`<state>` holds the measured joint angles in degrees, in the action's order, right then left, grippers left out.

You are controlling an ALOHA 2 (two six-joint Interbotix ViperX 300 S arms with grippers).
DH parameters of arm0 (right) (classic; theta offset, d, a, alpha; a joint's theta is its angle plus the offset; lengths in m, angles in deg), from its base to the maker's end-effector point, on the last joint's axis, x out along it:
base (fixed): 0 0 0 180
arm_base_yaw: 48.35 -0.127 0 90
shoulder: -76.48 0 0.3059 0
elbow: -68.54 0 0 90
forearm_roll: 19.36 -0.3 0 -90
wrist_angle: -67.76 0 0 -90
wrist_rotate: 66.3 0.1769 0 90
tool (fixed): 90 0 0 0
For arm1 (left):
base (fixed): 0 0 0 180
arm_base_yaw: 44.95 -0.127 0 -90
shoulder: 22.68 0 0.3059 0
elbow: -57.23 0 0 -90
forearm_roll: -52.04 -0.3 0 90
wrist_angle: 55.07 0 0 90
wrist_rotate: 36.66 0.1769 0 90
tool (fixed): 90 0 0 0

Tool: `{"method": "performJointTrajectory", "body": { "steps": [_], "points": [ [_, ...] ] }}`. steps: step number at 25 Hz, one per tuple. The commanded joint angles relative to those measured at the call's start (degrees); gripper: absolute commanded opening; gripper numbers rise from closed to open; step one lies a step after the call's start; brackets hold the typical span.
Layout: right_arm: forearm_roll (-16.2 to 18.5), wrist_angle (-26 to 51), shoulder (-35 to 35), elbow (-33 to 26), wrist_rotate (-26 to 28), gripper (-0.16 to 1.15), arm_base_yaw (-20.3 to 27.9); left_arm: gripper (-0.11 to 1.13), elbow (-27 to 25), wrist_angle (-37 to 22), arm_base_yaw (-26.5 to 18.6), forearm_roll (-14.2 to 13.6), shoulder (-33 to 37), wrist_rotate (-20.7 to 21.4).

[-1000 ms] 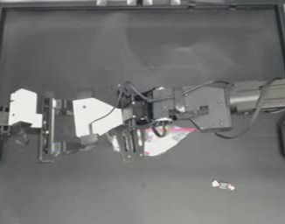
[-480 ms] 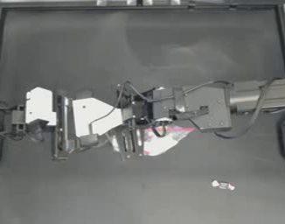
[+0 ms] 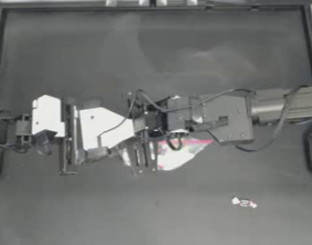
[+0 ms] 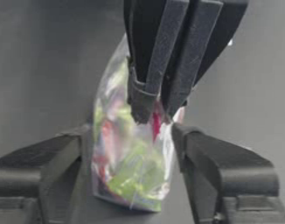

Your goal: Put candy in bag

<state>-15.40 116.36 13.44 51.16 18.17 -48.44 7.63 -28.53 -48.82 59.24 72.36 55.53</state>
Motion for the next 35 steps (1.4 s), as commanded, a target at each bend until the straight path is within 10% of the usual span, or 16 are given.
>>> {"method": "performJointTrajectory", "body": {
  "steps": [1, 16, 35],
  "points": [
    [0.09, -0.44, -2.55, -0.53, 0.09, 0.06, -0.18, 0.83, 1.14, 0.44, 0.0, 0.0, 0.62, 0.09],
    [0.18, -0.44, -2.37, -0.44, -0.09, 0.06, -0.18, 0.75, 2.2, -0.09, 0.7, -0.09, 0.18, 0.09],
    [0.18, -0.26, -2.11, -0.35, 0.0, 0.06, -0.18, 0.02, 1.49, -0.09, 2.29, -0.44, 1.14, 0.35]
  ]
}}
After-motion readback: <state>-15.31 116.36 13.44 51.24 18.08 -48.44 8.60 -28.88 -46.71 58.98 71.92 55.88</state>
